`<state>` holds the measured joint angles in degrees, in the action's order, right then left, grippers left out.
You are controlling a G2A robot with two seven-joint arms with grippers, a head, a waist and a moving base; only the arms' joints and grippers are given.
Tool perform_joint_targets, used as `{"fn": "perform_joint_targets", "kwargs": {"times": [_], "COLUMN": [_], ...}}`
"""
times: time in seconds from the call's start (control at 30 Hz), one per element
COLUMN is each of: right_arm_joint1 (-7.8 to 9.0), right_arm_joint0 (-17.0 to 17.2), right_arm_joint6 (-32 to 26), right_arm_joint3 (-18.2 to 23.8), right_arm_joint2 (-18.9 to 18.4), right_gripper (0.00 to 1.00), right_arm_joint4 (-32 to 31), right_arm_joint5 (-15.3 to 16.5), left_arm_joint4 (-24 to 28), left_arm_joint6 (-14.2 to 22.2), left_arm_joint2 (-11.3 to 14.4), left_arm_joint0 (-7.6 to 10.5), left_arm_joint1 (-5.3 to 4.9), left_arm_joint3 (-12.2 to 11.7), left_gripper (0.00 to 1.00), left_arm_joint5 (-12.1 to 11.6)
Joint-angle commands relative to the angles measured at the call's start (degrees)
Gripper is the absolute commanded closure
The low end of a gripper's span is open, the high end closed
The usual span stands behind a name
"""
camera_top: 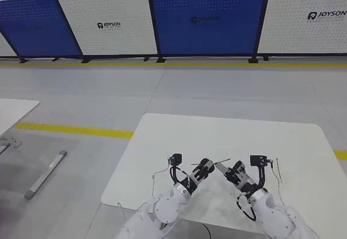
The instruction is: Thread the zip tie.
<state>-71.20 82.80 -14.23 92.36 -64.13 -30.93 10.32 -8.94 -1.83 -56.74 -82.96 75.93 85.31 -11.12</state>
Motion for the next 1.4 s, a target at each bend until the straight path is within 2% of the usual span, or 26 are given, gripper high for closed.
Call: {"fn": "perform_joint_targets", "kwargs": {"times": [0.0,0.67,1.37], "right_arm_joint1": [-0.02,-0.39,-0.82], "right_arm_joint0": [0.01,-0.24,-0.97], "right_arm_joint6": [0.05,1.07,0.77], "right_arm_joint3": [0.14,0.62,-0.2], "right_arm_joint2": [0.06,1.29,2.94], "right_gripper": [1.0,1.0,1.0], "right_arm_joint4": [-0.26,-2.86,-4.73], "right_arm_joint5": [-0.11,-1.39,-0.97], "left_arm_joint4": [-0.08,-0.5,-0.57], "left_arm_joint6": [0.05,1.15,3.08], "left_arm_joint2": [0.02,-0.98,-1.47], "left_arm_joint0": [0.0,-0.94,-1.63], "left_arm_joint1": [-0.01,-0.48,-0.98], "left_arm_joint3": [0.04,0.98,1.74], "left_gripper": [1.0,1.0,1.0], "left_arm_joint5": [0.06,-0.67,-2.11]}}
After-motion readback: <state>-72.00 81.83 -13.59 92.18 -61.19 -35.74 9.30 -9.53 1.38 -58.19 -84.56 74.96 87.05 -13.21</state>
